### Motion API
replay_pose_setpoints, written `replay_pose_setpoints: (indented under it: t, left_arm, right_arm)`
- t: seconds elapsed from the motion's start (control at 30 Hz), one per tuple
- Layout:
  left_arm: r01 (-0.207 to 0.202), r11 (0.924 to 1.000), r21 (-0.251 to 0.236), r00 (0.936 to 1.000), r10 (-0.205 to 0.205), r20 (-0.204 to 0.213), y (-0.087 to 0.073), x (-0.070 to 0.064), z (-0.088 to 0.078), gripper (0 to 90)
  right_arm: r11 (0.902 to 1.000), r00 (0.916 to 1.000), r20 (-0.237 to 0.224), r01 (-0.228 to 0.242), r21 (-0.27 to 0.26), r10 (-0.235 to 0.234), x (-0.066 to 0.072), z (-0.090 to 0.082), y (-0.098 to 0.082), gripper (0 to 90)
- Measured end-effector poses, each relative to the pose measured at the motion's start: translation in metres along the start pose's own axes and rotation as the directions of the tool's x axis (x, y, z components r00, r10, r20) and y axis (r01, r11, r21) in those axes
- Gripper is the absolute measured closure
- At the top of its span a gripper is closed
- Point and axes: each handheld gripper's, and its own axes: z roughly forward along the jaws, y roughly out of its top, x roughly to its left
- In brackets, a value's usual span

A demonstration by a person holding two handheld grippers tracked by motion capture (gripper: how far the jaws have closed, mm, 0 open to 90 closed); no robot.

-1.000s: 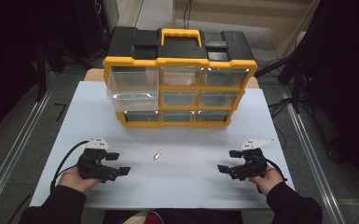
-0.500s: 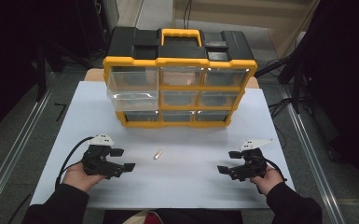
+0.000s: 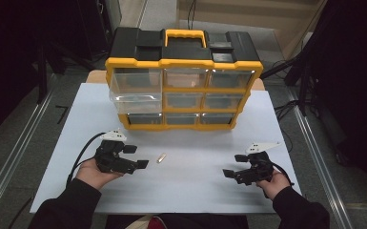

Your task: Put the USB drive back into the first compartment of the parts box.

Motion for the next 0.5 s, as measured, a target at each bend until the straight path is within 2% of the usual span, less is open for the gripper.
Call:
replay_pose_setpoints:
  t: [0.13,0.5]
  left_arm:
    - [-0.019,0.9998,0.011,0.9996,0.019,-0.02,0.003,-0.001,0.004,23.5]
    - [-0.029,0.9991,0.032,0.9994,0.029,-0.018,0.014,-0.002,0.025,25.2]
  right_arm:
    - [1.0,1.0,0.003,-0.002,0.001,0.002,0.0,0.0,0.0,14.2]
    - [1.0,1.0,0.008,-0.004,0.002,0.004,-0.001,0.0,-0.001,14.2]
